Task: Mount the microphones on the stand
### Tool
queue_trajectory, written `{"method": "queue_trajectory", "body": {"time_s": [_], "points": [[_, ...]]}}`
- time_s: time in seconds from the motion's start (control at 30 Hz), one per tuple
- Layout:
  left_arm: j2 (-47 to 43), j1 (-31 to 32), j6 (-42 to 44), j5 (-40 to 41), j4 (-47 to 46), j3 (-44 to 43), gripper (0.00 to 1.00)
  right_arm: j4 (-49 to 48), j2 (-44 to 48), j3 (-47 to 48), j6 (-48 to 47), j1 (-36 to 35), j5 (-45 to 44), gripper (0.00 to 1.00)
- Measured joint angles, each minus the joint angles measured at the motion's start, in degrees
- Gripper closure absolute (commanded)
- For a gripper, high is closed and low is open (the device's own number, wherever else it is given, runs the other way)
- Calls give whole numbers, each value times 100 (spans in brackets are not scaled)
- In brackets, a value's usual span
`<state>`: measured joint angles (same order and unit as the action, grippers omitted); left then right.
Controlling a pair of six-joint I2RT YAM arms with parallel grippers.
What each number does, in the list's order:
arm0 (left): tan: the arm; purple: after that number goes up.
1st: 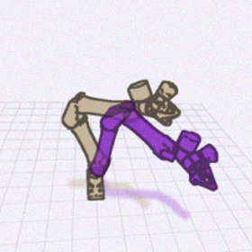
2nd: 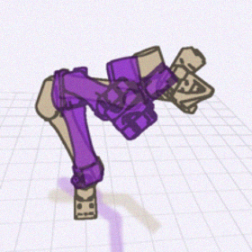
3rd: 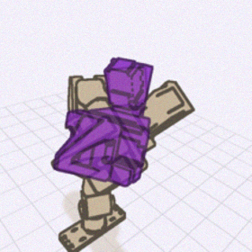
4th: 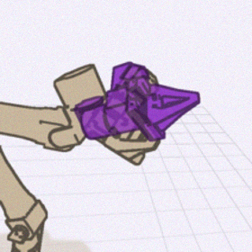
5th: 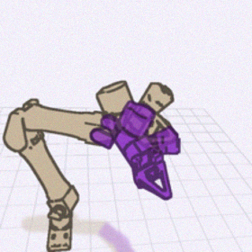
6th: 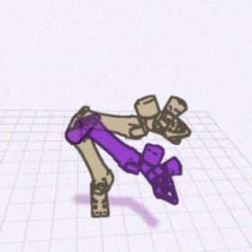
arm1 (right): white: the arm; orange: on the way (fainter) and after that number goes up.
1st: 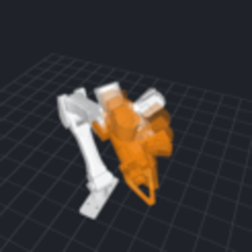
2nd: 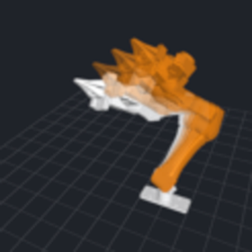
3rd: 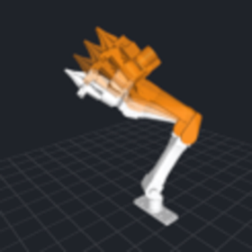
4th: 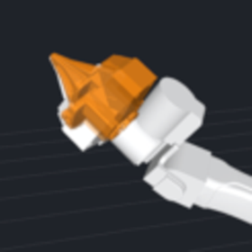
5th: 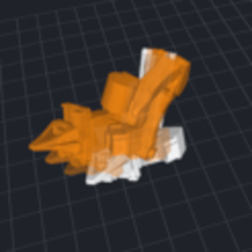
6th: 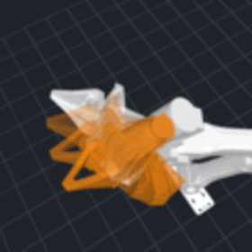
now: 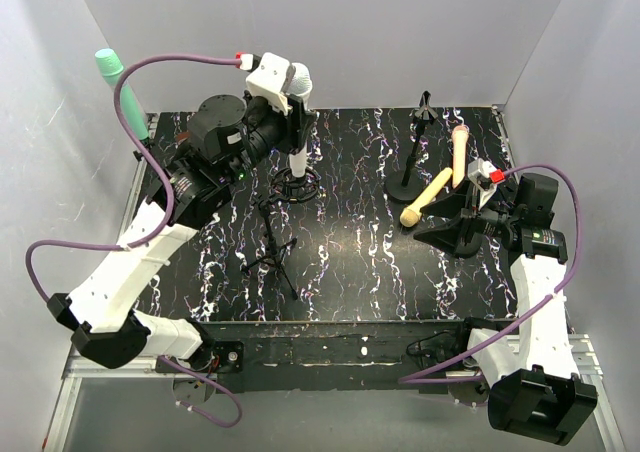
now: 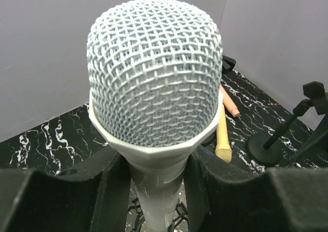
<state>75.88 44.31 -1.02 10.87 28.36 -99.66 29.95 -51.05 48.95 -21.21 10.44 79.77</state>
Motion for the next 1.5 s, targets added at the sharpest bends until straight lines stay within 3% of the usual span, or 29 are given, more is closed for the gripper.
{"method": "queue_trajectory", "body": {"time_s": [0.47,0.6,0.77,0.9,1.2,1.5], "points": [[-66,-136,-28,-59,59,800,97,2,-59,0,-2,0,-17,18],[-236,-136,-153,-76,44,1110,70,2,-76,0,-2,0,-20,17],[-647,-142,-378,-76,-13,1604,27,0,-81,0,-2,0,-31,18],[-940,-142,-529,-76,-9,1792,9,0,-81,0,-2,0,-33,17],[-1427,-144,-592,-83,129,2072,2,0,-81,0,-7,0,-59,16],[-2774,-146,-487,-363,133,3237,2,0,-81,0,-26,0,-101,14]]}}
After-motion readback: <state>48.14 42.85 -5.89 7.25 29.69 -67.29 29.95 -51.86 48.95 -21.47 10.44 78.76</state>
